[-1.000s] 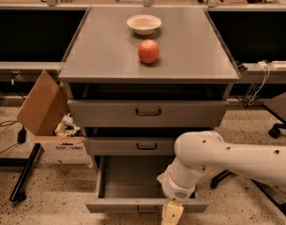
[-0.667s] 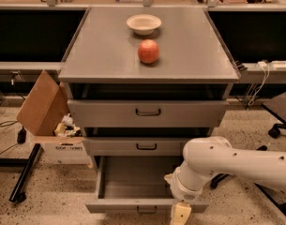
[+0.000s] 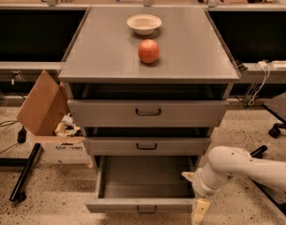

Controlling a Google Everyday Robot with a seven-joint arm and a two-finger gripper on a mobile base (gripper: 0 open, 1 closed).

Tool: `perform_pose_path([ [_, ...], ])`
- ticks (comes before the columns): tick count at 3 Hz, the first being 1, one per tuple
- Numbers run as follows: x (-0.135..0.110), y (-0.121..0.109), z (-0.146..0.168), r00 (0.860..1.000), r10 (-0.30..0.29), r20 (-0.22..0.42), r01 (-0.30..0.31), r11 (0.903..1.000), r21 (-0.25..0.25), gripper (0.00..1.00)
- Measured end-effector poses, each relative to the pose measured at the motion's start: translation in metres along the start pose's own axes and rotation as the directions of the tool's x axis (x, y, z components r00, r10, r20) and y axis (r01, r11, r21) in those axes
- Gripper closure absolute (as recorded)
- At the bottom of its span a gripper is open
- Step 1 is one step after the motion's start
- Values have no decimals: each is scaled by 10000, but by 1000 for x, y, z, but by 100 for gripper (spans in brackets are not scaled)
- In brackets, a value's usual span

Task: Close bottom drawer

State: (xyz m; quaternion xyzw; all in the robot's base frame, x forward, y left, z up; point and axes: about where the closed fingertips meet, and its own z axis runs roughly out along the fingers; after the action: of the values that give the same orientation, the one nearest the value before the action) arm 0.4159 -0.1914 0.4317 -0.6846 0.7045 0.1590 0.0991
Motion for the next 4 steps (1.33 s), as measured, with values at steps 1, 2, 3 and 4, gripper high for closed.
perform_pose_path([
  [1,34,-16,46,9991,-401,-97,398,9988,-296,0],
  [2,45,-23,95,9942,-651,-862,589,9957,-719,1],
  [3,56,-20,124,9920,-555,-1138,434,9934,-1059,23],
  [4,77,-17,154,9948,-156,-1004,5,9889,-1484,46],
])
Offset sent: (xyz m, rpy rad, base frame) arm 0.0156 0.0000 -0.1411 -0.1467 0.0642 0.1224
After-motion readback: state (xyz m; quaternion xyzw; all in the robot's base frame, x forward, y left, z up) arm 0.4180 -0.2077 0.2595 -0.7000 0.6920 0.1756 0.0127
